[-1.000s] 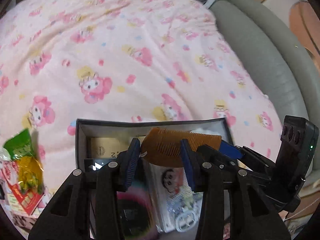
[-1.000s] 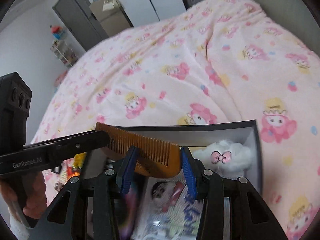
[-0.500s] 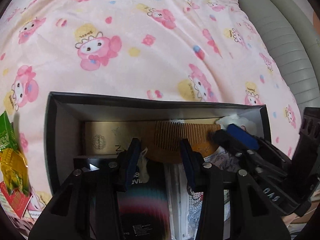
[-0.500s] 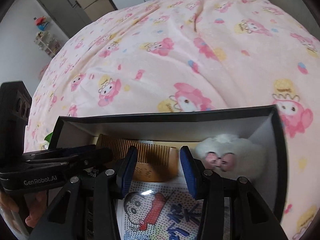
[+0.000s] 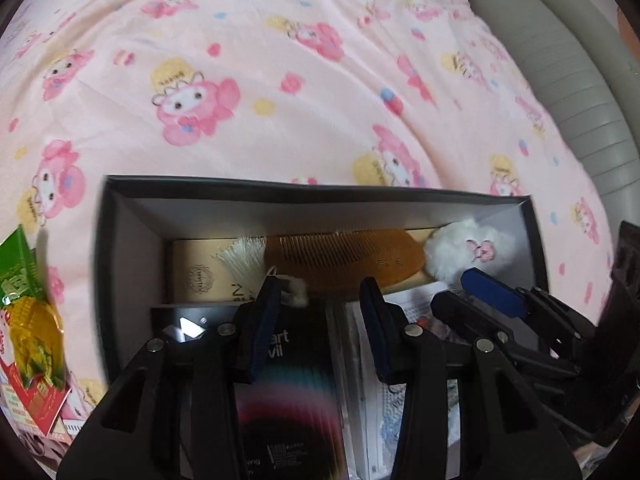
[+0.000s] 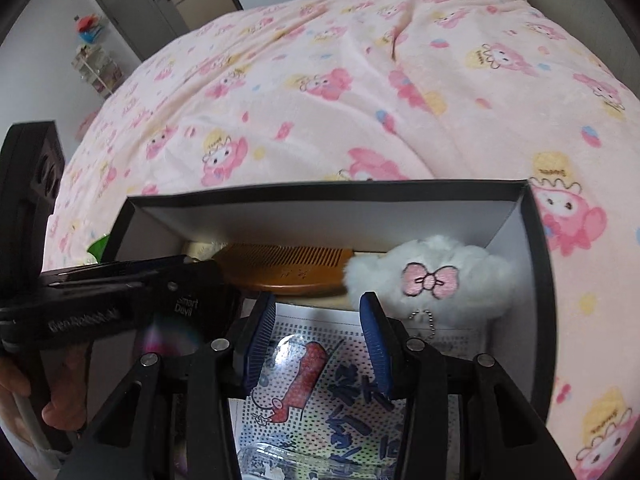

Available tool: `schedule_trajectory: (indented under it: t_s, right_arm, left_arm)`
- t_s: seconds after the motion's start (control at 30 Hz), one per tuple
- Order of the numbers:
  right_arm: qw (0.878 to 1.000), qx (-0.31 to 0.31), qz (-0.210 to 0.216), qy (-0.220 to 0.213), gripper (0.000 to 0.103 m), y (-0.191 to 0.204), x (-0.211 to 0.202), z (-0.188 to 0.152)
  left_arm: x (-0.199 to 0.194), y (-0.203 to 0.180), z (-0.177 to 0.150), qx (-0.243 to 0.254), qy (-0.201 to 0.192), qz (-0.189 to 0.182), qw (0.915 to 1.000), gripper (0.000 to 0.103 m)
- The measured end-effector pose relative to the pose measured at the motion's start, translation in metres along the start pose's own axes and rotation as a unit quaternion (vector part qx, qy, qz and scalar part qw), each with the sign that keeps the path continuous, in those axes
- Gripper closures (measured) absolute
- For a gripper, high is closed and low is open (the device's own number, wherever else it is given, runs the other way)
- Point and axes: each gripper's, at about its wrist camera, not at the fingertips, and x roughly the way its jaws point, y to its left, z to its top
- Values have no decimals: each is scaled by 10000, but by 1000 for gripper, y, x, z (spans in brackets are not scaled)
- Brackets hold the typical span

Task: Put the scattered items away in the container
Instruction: 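Open the right gripper to release the comb and withdraw it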

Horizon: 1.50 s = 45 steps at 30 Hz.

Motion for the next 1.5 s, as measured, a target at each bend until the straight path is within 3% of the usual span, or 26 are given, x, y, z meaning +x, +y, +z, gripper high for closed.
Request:
schedule_trajectory:
  t_s: [0.1,0.27,0.4,0.53,0.63,0.7,0.77,0.83,0.93,0.97,1.03,1.07,1.23,1.37,1.5]
  right_arm:
    - [9999,39,61,110,63,-1,6,0]
    - [9995,267,-7,151,63,-9,5,-3]
    - [9988,430,16,243,63,-12,8,-2]
    - [9972,624,41,408,63,-18,17,-4]
    - [9960,804,197,344,63,-19,9,-6]
    - [9973,729,23,99,63,-13,-10,-8]
    - [9976,601,-279,-217,62,-6,-34,-12]
    - [9949,549,-575,-624,58,1,-63,-19]
    - [9904,672,-674,-1006,56,8,-91,-31]
    - [9890,725,-654,-1110,54,12,-101,-39]
    - [9868,788,-694,-1236,42,17,-114,-50]
    - [9852,769,-774,-1319,41,21,-122,-57]
    - [9798,638,-1116,-1532,40,43,-155,-86]
    - [9758,578,-1149,-1769,40,60,-193,-109]
    - [9681,511,-1232,-2120,36,78,-227,-136]
  left_arm:
    - [16,1,4,35,161,112,9998,62]
    - [18,3,9,-75,267,-431,9987,62]
    - [7,4,11,-45,-64,-87,9999,62]
    - [12,1,11,61,9,-315,9995,62]
    - [-8,-14,6,345,-489,-60,9982,62]
    - [-33,-29,-4,694,-948,275,9927,59]
    - [-60,-42,-18,895,-1413,589,9842,43]
    - [-82,-47,-32,956,-1770,784,9764,34]
    - [-107,-53,-48,1037,-2075,1095,9665,31]
    - [-116,-54,-53,1023,-2182,1120,9640,28]
    - [-132,-50,-69,839,-2383,1073,9616,21]
    - [-138,-49,-76,760,-2463,1061,9604,16]
    - [-170,-52,-116,691,-2735,1236,9514,13]
    - [-208,-62,-152,735,-3152,1458,9349,2]
    - [-239,-74,-186,872,-3366,1410,9269,1]
